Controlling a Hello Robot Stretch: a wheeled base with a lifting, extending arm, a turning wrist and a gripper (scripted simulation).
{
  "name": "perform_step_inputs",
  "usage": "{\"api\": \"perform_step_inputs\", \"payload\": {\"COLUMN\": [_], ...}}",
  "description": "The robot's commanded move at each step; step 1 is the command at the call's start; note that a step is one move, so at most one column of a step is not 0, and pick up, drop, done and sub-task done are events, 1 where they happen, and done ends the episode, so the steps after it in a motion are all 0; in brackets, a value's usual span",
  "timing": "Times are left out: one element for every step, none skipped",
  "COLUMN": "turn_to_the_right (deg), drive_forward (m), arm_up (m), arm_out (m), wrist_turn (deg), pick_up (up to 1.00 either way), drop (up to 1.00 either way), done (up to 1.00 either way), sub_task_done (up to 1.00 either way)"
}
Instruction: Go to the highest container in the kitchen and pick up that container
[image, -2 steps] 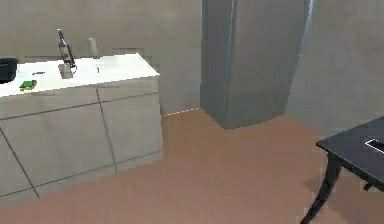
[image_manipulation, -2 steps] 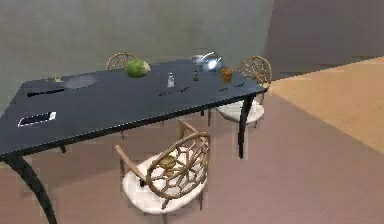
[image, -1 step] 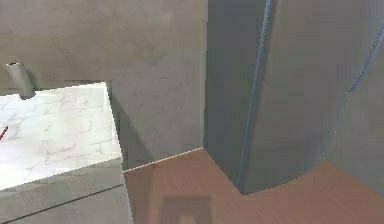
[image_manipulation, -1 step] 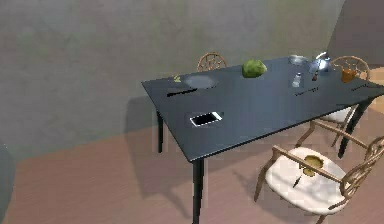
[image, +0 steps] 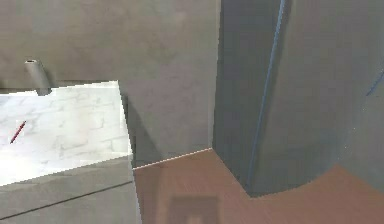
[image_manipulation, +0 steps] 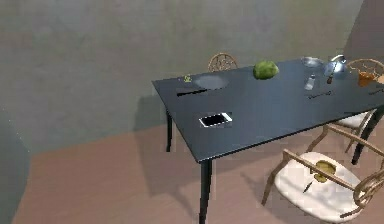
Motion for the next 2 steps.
{"api": "perform_step_inputs", "payload": {"turn_to_the_right": [0.0, -45.0], "drive_forward": [0.1, 0.0], "arm_up": [0.0, 0.0], "arm_out": [0.0, 0.0], "wrist_turn": [0.0, 0.0], "pick_up": [0.0, 0.0], "drop": [0.0, 0.0], "done": [0.0, 0.0], "sub_task_done": [0.0, 0.0]}}
